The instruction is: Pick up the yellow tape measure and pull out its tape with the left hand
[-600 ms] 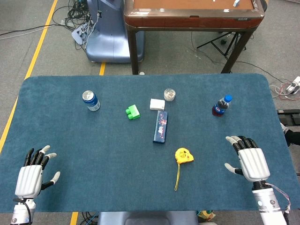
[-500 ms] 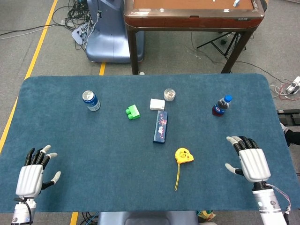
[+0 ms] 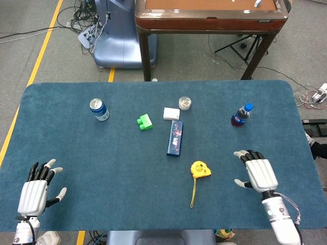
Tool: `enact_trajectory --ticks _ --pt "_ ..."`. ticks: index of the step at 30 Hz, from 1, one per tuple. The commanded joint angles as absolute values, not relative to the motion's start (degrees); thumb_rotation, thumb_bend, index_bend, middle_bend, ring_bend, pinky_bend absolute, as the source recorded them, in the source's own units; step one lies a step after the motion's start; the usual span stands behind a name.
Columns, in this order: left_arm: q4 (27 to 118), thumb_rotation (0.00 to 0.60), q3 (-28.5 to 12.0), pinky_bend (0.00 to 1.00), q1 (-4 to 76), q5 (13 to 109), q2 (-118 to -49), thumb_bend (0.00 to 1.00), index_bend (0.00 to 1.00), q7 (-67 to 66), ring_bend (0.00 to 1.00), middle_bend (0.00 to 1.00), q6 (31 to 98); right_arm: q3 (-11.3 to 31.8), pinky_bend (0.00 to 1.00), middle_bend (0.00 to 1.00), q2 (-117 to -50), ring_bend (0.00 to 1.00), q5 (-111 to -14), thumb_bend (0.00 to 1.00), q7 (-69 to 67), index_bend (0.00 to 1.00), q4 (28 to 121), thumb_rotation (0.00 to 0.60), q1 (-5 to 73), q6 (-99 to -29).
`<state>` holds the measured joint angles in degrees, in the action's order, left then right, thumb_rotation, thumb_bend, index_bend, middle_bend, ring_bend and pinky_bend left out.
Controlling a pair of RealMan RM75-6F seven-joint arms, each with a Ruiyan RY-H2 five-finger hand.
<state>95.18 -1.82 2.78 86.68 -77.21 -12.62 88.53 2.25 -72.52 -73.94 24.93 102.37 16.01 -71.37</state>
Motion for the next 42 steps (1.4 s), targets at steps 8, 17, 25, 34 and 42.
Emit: enact_trajectory --ticks 8,17,25,34,42 --pt "95.1 0.600 -1.6 0.00 1.7 86.9 -76.4 0.23 0.30 -11.6 0.10 0.12 90.1 4.7 0.22 0.26 -80.8 0.20 -65.2 0.18 28.3 0.28 96.0 0.600 23.4 -60.2" --pt "94.8 0.600 -1.4 0.00 1.1 87.0 -76.0 0.23 0.30 -10.9 0.10 0.12 90.6 5.8 0.22 0.26 -84.9 0.20 -61.8 0.21 28.3 0.29 92.6 0.600 26.4 -57.7" --pt "94.7 0.600 -1.5 0.00 1.0 87.0 -75.9 0.23 0.30 -10.6 0.10 0.12 90.6 5.8 0.22 0.26 -86.7 0.20 -60.3 0.28 28.5 0.29 90.3 0.600 28.9 -55.0" --pt "94.8 0.600 -1.7 0.00 0.7 86.9 -76.0 0.23 0.30 -10.6 0.10 0.12 91.0 5.1 0.22 0.26 -87.2 0.20 -58.6 0.41 28.1 0.29 88.7 0.600 31.9 -50.7" --pt "94.7 0.600 -1.8 0.00 0.5 86.6 -75.9 0.23 0.30 -10.6 0.10 0.12 91.1 4.4 0.22 0.26 -86.7 0.20 -59.9 0.51 27.2 0.34 89.0 0.600 32.3 -52.0"
